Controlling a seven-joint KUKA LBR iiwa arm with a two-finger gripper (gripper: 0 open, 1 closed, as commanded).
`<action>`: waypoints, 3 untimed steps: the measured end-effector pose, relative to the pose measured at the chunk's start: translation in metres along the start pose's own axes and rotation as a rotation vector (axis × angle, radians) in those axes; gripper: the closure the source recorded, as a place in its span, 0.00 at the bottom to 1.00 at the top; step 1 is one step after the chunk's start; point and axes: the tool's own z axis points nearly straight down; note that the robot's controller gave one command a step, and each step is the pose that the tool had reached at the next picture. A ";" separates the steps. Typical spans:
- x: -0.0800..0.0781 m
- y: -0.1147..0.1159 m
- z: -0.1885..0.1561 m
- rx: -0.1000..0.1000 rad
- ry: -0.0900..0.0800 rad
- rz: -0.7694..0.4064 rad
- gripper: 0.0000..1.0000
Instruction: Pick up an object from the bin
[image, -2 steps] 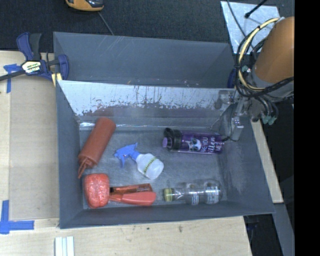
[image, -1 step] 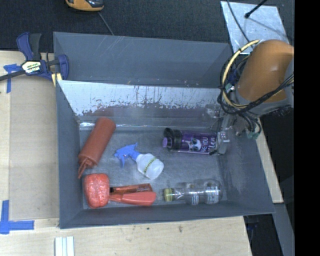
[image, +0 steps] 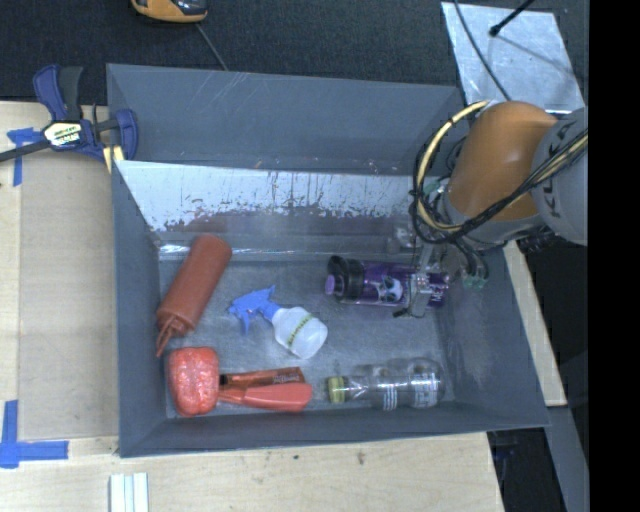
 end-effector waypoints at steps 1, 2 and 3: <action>0.004 -0.001 0.039 0.000 0.001 -0.003 0.00; -0.004 0.014 0.048 0.000 0.000 0.090 1.00; -0.004 0.014 0.048 0.001 0.000 0.089 1.00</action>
Offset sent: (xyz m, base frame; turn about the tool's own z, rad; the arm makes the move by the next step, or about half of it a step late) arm 0.0041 0.0139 -0.0481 0.0905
